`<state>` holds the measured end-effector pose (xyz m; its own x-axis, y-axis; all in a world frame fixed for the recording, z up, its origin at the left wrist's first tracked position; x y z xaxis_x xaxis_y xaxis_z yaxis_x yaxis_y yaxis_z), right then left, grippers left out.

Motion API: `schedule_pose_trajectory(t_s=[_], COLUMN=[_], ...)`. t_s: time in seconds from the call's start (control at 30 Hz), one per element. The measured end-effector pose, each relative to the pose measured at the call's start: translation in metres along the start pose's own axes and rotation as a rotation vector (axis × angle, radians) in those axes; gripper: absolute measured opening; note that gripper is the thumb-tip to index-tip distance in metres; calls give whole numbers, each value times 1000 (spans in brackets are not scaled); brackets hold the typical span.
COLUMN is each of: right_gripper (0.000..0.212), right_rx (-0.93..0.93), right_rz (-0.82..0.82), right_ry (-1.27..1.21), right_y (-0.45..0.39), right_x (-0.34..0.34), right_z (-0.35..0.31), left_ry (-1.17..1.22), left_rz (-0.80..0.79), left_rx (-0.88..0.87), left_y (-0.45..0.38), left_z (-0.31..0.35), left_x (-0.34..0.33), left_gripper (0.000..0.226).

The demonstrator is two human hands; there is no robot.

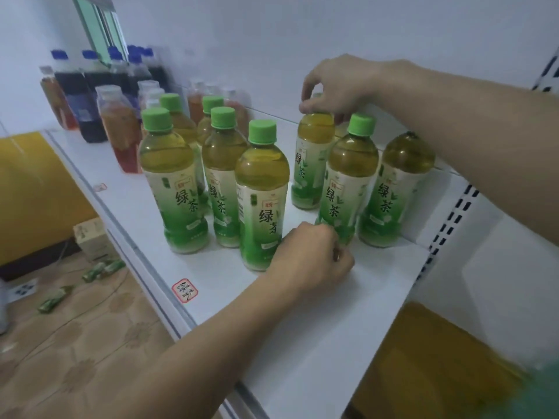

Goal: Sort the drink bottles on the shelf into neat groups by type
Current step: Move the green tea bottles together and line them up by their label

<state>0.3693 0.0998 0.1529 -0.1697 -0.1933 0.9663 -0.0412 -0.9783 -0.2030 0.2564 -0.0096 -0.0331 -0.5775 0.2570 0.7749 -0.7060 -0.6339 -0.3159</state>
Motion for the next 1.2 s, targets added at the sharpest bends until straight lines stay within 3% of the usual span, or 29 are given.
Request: schedule_pose_trajectory(t_s=[0.1, 0.17, 0.27, 0.37, 0.67, 0.8, 0.93, 0.97, 1.03, 1.1, 1.2], right_gripper=[23, 17, 7, 3, 5, 28, 39, 45, 53, 45, 23], right_rx=[56, 67, 102, 138, 111, 119, 152, 178, 266, 360, 423], right_rz=[21, 60, 114, 116, 56, 0, 275, 225, -114, -371, -281], right_ry=[-10, -43, -68, -66, 27, 114, 83, 82, 18, -22, -90], right_y=[-8, -12, -18, -25, -36, -29, 0, 8, 31, 53, 54], right_x=[-4, -3, -4, -7, -2, 1, 41, 44, 29, 9, 6], right_z=[1, 2, -3, -11, -15, -12, -2, 1, 3, 2, 3], left_ry=[151, 270, 520, 583, 682, 664, 651, 652, 660, 637, 555], left_rz=[219, 261, 191, 167, 231, 259, 297, 306, 309, 317, 357], left_rx=[64, 184, 350, 385, 431, 413, 391, 391, 383, 383, 413], left_y=[4, 1, -2, -12, -44, -40, -40, -41, -44, -46, -48], left_z=[-2, -9, -17, -16, -33, -39, -43, -43, -40, -39, -41], left_x=[9, 9, -3, -12, -23, -24, -21, -21, -24, -25, -21], left_gripper=[28, 52, 106, 126, 82, 68, 64, 64, 61, 61, 66])
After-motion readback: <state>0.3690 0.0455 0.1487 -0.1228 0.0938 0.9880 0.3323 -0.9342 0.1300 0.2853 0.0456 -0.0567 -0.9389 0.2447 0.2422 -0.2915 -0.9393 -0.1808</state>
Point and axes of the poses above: each hand's wrist, its own y-axis away from the middle knuckle, its own x-axis out of the back of the hand, z = x × y, the point moved 7 cm from there along -y, towards the middle knuckle, and after that the axes turned 10 degrees about y, right-handed, at the moved point
